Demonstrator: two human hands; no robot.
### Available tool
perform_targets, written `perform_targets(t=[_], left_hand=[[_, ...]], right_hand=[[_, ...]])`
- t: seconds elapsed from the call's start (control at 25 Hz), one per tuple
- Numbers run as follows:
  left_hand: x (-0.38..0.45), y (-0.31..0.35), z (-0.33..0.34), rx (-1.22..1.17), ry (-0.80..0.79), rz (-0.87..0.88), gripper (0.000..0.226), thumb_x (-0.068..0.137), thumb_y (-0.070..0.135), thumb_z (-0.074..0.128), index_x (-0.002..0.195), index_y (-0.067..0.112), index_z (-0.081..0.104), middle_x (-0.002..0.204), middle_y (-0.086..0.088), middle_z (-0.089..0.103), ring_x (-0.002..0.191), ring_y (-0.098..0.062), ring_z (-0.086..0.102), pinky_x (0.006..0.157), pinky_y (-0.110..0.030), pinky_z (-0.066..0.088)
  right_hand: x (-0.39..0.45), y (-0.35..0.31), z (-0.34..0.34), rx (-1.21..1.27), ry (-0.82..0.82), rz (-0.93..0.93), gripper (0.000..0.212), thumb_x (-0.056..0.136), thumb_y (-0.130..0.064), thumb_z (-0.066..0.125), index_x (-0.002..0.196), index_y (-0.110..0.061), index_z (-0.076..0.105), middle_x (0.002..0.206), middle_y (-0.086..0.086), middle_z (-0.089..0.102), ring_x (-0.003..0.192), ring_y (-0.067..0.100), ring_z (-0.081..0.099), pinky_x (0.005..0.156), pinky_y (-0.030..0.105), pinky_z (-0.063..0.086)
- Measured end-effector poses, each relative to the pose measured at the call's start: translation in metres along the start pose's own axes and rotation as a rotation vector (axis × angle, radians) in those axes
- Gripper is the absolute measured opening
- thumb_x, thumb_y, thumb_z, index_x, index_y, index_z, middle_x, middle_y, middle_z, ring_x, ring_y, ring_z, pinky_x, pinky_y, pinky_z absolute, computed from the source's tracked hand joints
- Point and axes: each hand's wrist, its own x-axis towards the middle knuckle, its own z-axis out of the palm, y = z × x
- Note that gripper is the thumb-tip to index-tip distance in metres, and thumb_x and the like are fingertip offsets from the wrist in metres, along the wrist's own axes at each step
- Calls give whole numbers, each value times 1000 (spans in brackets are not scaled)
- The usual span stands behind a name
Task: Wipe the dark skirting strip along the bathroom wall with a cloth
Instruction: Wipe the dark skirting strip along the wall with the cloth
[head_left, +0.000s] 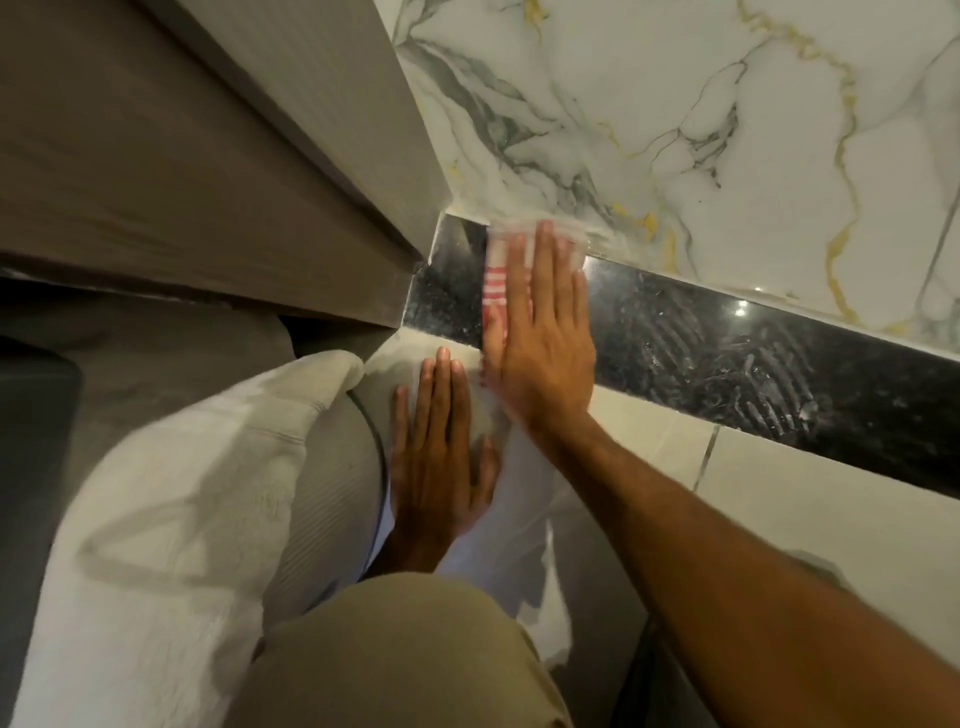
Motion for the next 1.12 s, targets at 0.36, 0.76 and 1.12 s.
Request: perform_targets(t=[0.36,0.76,1.12], left_hand=[[-1,-4,7,-22,13,4,75,110,44,25,174,6,7,184,-18,7,171,-32,6,140,-56,8],[-3,0,-7,-46,16,-16,74,108,35,29,173,5,10,183,-19,11,171,-34,10,139,-57,15],[-1,2,-13,-33,27,-5,69,110,34,29,172,4,22,181,-21,19,169,-37,18,134,-63,28]], right_hand=[[-7,8,-12,-38,44,104,72,118,-43,27,178,-8,5,187,19,2,176,34,3,143,57,16],[-69,28,-13,-94,-14,17,69,118,-35,35,178,-8,13,187,19,5,176,33,5,141,57,21],[-111,39,-11,-85,-59,-152,73,112,-29,46,176,-7,20,187,17,11,175,34,10,139,58,27]])
